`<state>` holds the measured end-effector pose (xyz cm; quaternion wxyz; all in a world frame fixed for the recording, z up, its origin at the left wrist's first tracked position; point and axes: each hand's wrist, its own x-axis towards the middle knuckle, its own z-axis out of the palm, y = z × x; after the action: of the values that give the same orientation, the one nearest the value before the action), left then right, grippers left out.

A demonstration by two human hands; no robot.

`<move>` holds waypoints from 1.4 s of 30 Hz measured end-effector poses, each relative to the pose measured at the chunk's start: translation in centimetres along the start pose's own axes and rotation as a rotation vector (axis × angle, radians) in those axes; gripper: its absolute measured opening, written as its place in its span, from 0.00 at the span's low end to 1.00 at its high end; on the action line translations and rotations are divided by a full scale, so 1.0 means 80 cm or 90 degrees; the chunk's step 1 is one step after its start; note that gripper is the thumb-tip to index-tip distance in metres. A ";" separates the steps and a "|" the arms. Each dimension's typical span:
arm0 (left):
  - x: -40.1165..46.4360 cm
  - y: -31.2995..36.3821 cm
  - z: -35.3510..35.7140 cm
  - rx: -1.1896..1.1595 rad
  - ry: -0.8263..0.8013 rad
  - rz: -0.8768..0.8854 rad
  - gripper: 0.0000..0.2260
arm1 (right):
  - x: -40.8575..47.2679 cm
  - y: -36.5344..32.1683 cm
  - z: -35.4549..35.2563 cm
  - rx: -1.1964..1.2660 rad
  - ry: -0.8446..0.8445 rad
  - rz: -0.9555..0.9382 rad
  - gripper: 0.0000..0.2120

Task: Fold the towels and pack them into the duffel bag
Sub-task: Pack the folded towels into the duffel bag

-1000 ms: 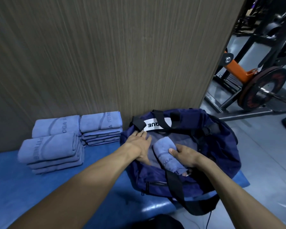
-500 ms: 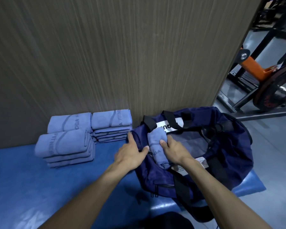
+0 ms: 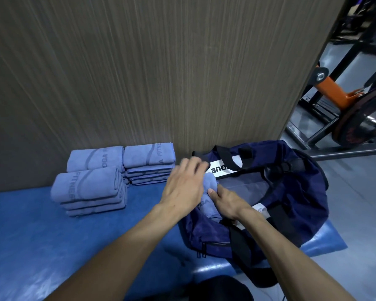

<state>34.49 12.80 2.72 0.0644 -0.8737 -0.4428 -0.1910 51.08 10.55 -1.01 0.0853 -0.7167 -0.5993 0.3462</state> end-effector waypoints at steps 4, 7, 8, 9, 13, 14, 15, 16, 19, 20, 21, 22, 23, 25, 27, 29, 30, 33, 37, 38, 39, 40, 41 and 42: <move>0.022 0.002 0.018 0.009 -0.225 0.143 0.12 | -0.011 -0.004 -0.004 0.003 0.006 0.008 0.27; 0.027 -0.002 0.032 0.036 -0.310 0.142 0.10 | -0.027 -0.005 -0.013 -0.040 -0.008 0.041 0.32; 0.029 -0.001 0.034 0.035 -0.346 0.139 0.12 | -0.033 -0.003 -0.016 -0.061 -0.025 0.051 0.33; 0.030 0.001 0.033 0.032 -0.389 0.126 0.15 | -0.038 -0.001 -0.019 -0.075 -0.048 0.056 0.33; 0.032 0.019 0.028 0.056 -0.502 0.059 0.24 | -0.041 0.017 -0.023 -0.027 -0.100 0.105 0.27; 0.034 0.022 0.027 0.068 -0.499 0.055 0.25 | -0.041 0.021 -0.024 -0.002 -0.107 0.127 0.26; 0.038 0.024 0.027 0.073 -0.493 0.050 0.25 | -0.043 0.024 -0.025 0.014 -0.111 0.143 0.25; 0.042 0.026 0.026 0.067 -0.485 0.038 0.24 | -0.047 0.025 -0.026 0.017 -0.115 0.149 0.24; 0.063 0.025 0.023 0.011 -0.492 -0.021 0.23 | -0.058 0.022 -0.026 -0.038 -0.113 0.116 0.24; 0.069 0.024 0.022 0.001 -0.502 -0.028 0.22 | -0.061 0.019 -0.026 -0.062 -0.107 0.103 0.24; 0.073 0.022 0.022 -0.003 -0.504 -0.027 0.20 | -0.061 0.017 -0.025 -0.076 -0.103 0.088 0.22; 0.075 0.020 0.022 0.001 -0.497 -0.022 0.19 | -0.061 0.014 -0.024 -0.080 -0.096 0.071 0.20; 0.075 0.019 0.021 0.015 -0.480 -0.014 0.17 | -0.059 0.013 -0.022 -0.077 -0.085 0.058 0.19; 0.070 0.017 0.017 0.074 -0.419 0.019 0.15 | -0.055 0.012 -0.017 -0.085 -0.055 0.040 0.21; 0.063 0.018 0.015 0.136 -0.320 0.058 0.16 | -0.054 0.010 -0.014 -0.106 -0.034 0.032 0.22; 0.056 0.021 0.018 0.123 -0.256 0.109 0.16 | -0.054 0.011 -0.011 -0.112 -0.023 0.022 0.23; 0.054 0.023 0.020 0.093 -0.268 0.139 0.16 | -0.054 0.013 -0.011 -0.122 -0.016 0.022 0.24; 0.045 0.029 0.028 0.027 -0.369 0.202 0.18 | -0.055 0.015 -0.014 -0.229 0.008 0.037 0.28; 0.031 0.028 0.040 0.003 -0.491 0.162 0.28 | -0.063 0.017 -0.025 -0.214 -0.033 0.027 0.26; 0.029 0.026 0.041 0.007 -0.517 0.154 0.32 | -0.065 0.019 -0.028 -0.196 -0.048 0.025 0.27; 0.028 0.024 0.042 0.018 -0.532 0.156 0.35 | -0.068 0.021 -0.030 -0.195 -0.061 0.027 0.27; 0.027 0.022 0.043 0.029 -0.541 0.161 0.37 | -0.071 0.021 -0.032 -0.208 -0.072 0.028 0.26; 0.026 0.020 0.044 0.035 -0.546 0.163 0.38 | -0.072 0.019 -0.033 -0.227 -0.083 0.032 0.27; 0.025 0.018 0.044 0.035 -0.550 0.164 0.39 | -0.073 0.017 -0.034 -0.242 -0.097 0.039 0.28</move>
<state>37.71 14.40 0.36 -0.0797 -0.9192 -0.3217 0.2124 53.54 5.61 2.59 -0.1080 -0.7095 -0.6366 0.2824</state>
